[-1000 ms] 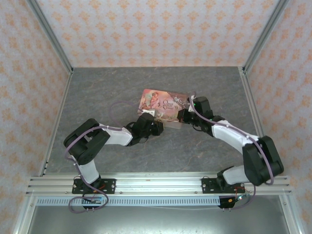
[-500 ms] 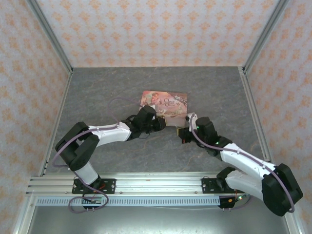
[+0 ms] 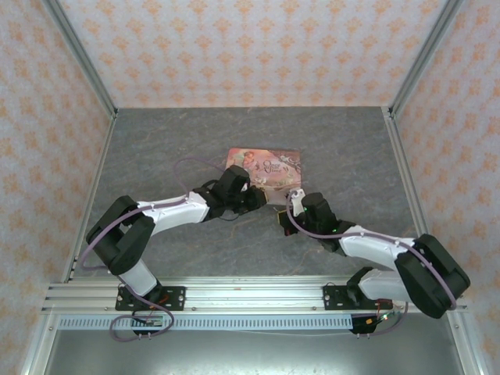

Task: Unlock a padlock with a key

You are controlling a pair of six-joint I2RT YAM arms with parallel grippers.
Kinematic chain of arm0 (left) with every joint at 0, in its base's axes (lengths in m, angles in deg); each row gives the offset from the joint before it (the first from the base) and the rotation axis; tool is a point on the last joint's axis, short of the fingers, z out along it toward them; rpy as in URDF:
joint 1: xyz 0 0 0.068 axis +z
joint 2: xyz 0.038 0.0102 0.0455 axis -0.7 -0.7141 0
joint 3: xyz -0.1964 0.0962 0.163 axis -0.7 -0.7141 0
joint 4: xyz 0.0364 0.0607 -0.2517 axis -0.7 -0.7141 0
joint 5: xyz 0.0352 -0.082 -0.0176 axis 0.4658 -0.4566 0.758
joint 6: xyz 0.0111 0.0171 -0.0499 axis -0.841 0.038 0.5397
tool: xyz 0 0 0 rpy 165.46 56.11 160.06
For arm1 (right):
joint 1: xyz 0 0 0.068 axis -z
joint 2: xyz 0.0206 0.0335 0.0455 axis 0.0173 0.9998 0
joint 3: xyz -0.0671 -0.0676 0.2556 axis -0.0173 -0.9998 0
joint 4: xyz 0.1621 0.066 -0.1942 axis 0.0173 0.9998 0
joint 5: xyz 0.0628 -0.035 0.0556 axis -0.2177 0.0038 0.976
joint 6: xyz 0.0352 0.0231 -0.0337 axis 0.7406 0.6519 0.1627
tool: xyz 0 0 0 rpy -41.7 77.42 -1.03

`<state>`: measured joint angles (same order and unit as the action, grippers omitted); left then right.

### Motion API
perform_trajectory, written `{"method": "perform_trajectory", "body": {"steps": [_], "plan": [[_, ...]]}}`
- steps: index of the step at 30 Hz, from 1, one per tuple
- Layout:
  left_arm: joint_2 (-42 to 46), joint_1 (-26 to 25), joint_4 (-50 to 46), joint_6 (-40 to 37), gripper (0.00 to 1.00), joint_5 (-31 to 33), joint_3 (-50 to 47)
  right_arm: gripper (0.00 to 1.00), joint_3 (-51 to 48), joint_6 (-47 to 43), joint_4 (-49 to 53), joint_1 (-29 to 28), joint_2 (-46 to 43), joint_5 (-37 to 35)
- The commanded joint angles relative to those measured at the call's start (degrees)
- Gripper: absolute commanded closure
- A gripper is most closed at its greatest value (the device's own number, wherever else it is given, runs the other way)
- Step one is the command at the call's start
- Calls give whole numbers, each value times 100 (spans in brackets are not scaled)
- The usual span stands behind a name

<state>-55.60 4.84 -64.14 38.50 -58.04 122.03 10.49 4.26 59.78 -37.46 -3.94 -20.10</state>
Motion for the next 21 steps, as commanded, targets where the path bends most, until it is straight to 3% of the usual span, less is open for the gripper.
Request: {"method": "perform_trajectory", "body": {"steps": [1, 21], "plan": [[277, 31, -3, 184, 85, -205, 289, 100, 241, -282, -465, -36, 212, 101], [155, 66, -265, 144, 85, -302, 431, 100, 349, -478, -808, -71, 513, 74]]}}
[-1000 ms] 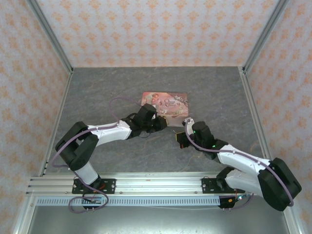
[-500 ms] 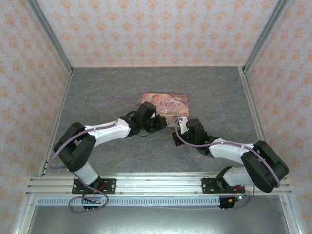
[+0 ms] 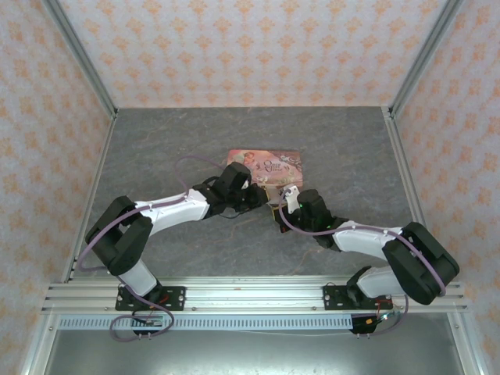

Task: Unlock a padlock with a key

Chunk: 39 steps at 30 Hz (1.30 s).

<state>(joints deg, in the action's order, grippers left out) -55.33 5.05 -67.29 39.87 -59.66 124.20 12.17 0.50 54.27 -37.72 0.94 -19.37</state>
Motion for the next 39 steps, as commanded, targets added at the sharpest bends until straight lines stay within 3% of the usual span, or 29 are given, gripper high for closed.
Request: {"method": "perform_trajectory", "body": {"steps": [1, 39], "plan": [[128, 44, 57, 11, 85, -141, 220, 100, 172, -100, -275, -45, 16, 12], [83, 62, 140, 57, 85, -113, 109, 100, -109, 113, -650, -45, -63, 69]]}}
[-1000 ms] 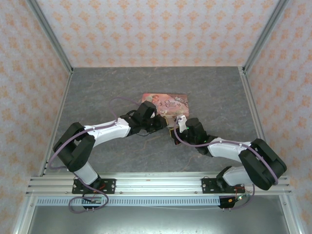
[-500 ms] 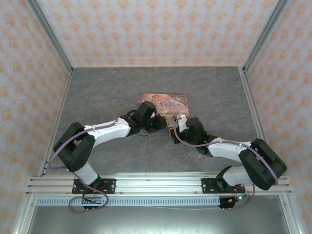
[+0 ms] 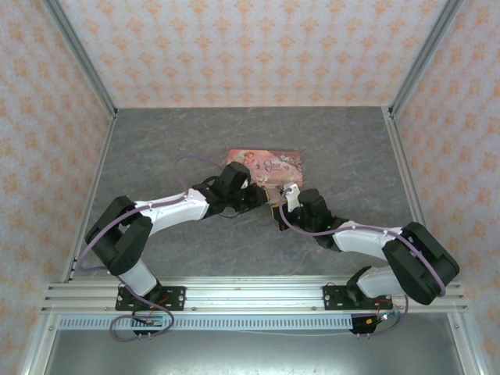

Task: Unlock a padlock with a key

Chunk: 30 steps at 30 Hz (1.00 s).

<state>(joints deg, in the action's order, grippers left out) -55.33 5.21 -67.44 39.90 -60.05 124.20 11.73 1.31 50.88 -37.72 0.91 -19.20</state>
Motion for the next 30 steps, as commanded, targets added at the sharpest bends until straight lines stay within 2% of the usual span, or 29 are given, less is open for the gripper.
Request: {"method": "perform_trajectory", "body": {"steps": [1, 30], "plan": [[83, 47, 176, 70, 85, -74, 107, 100, -81, 41, -311, -45, -60, 55], [15, 90, 278, 101, 85, -84, 38, 100, -199, 191, -485, -45, -147, 108]]}}
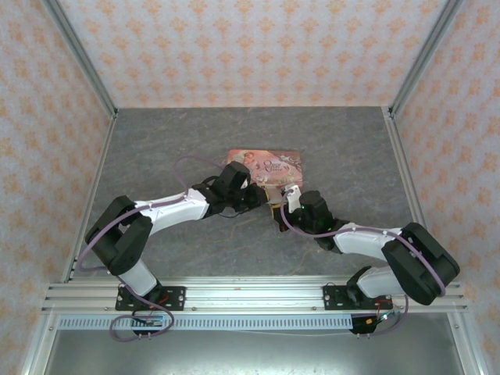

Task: Unlock a padlock with a key

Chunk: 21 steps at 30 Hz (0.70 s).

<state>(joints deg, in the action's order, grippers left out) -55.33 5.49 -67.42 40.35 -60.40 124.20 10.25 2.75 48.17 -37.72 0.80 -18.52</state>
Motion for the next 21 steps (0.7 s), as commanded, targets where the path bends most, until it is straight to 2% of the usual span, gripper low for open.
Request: {"method": "perform_trajectory", "body": {"steps": [1, 21], "plan": [[5, 64, 280, 57, 85, -48, 28, 100, -49, 47, -215, -45, -145, 40], [114, 67, 352, 118, 85, -293, -45, 100, 57, -55, -524, -45, 74, 100]]}}
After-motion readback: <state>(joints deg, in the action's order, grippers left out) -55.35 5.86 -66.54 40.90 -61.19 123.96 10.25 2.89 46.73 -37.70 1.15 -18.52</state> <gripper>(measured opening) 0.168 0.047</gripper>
